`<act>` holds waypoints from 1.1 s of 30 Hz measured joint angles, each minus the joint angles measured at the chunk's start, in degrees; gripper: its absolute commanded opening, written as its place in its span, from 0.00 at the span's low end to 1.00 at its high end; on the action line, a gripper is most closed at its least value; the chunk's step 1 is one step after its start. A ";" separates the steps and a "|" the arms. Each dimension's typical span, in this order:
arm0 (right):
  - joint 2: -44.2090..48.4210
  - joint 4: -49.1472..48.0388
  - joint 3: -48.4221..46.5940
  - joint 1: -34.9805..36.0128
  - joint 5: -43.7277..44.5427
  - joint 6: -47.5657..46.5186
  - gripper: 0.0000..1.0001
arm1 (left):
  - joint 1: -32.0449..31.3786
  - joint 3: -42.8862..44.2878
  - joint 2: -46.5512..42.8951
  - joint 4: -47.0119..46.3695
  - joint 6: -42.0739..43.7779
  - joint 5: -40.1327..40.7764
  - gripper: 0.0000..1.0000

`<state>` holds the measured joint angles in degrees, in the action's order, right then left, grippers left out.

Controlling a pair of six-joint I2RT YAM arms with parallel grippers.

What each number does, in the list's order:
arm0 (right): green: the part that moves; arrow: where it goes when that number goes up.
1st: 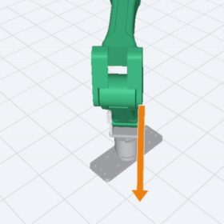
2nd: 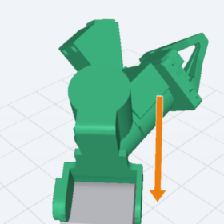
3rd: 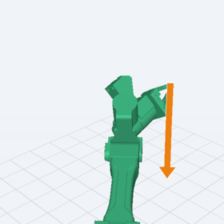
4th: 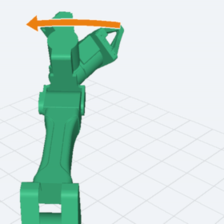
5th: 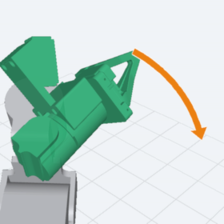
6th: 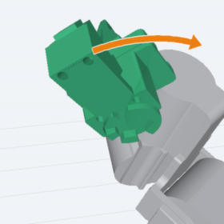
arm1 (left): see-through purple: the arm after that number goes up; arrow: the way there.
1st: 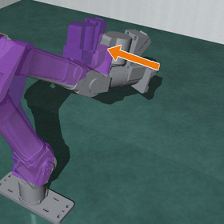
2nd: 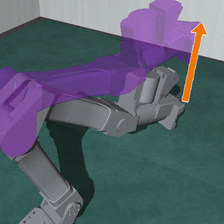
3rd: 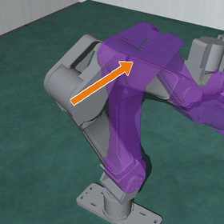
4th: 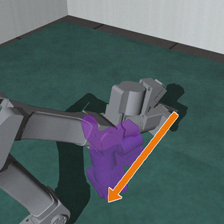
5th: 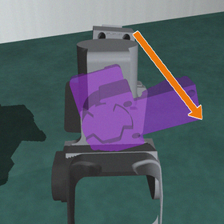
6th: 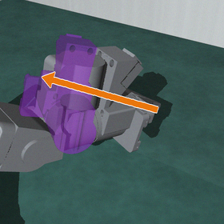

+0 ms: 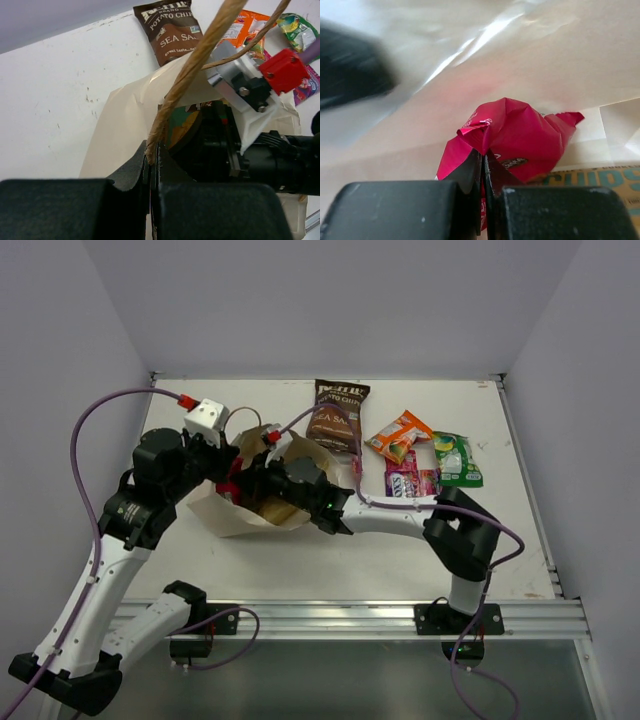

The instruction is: Take the snacks out of the paper bag

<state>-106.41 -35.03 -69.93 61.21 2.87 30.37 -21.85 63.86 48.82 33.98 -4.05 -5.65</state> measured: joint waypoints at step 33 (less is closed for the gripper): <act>48.61 21.14 -0.35 -3.56 -3.34 -25.11 0.00 | -0.09 -0.02 1.40 -0.09 0.13 11.78 0.00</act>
<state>-57.80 -13.89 -70.28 57.65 -0.47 5.26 -21.93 63.83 50.22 33.89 -3.92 6.13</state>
